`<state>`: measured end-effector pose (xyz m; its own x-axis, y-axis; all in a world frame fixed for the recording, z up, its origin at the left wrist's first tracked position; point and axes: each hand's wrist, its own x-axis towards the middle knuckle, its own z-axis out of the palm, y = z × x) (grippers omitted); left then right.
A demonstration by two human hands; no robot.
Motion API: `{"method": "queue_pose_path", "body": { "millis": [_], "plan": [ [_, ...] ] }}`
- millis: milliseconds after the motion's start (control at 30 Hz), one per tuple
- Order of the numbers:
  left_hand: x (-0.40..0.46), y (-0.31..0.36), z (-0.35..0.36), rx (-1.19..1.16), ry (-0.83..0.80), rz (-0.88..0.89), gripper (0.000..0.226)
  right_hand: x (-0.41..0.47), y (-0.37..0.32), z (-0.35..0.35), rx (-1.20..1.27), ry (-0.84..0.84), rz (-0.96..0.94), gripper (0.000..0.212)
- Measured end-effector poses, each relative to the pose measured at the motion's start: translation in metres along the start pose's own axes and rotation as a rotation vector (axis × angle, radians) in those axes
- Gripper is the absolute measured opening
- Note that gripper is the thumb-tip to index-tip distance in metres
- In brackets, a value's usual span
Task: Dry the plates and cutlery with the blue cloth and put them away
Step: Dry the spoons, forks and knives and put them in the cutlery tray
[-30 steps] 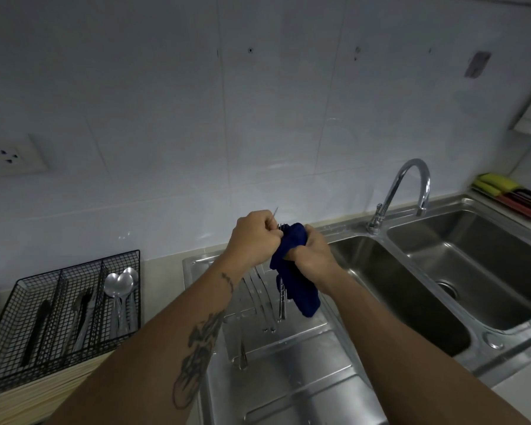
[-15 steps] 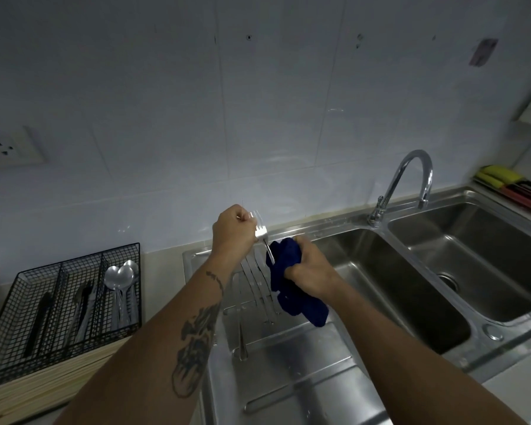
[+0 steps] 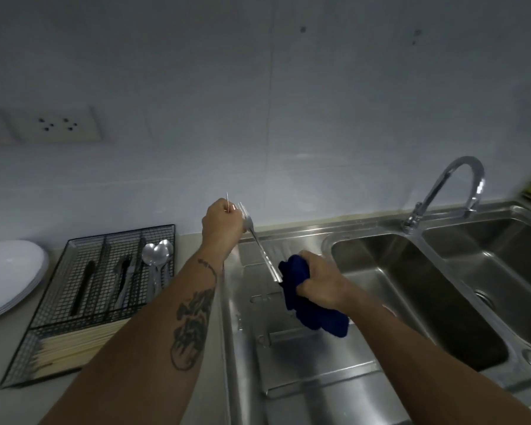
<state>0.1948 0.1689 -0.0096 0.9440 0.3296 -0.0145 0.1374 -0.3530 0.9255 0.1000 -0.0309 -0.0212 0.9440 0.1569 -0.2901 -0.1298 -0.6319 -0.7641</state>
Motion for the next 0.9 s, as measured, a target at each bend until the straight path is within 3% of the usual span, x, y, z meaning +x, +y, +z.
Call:
{"method": "queue_pose_path", "body": {
  "millis": [133,267,400,533,700,900],
  "plan": [
    [0.024,-0.026,-0.043,-0.084,0.026,-0.086,0.023,0.008,-0.021,0.009,0.011,-0.03,0.013,0.028],
    [0.051,-0.051,-0.084,-0.274,0.061,-0.296,0.033,0.023,-0.046,0.02,0.135,-0.029,0.01,0.03],
    [0.066,-0.058,-0.127,-0.31,0.025,-0.392,0.024,0.039,-0.06,0.038,0.155,-0.053,0.018,0.036],
    [0.085,-0.089,-0.165,-0.35,0.122,-0.45,0.022,0.055,-0.06,0.059,0.144,-0.058,0.046,0.033],
    [0.103,-0.118,-0.194,-0.222,0.099,-0.59,0.019,0.069,-0.058,0.08,0.125,-0.069,0.098,0.033],
    [0.117,-0.147,-0.188,0.006,-0.027,-0.553,0.013,0.083,-0.052,0.086,0.161,-0.045,0.15,0.037]
  ]
}}
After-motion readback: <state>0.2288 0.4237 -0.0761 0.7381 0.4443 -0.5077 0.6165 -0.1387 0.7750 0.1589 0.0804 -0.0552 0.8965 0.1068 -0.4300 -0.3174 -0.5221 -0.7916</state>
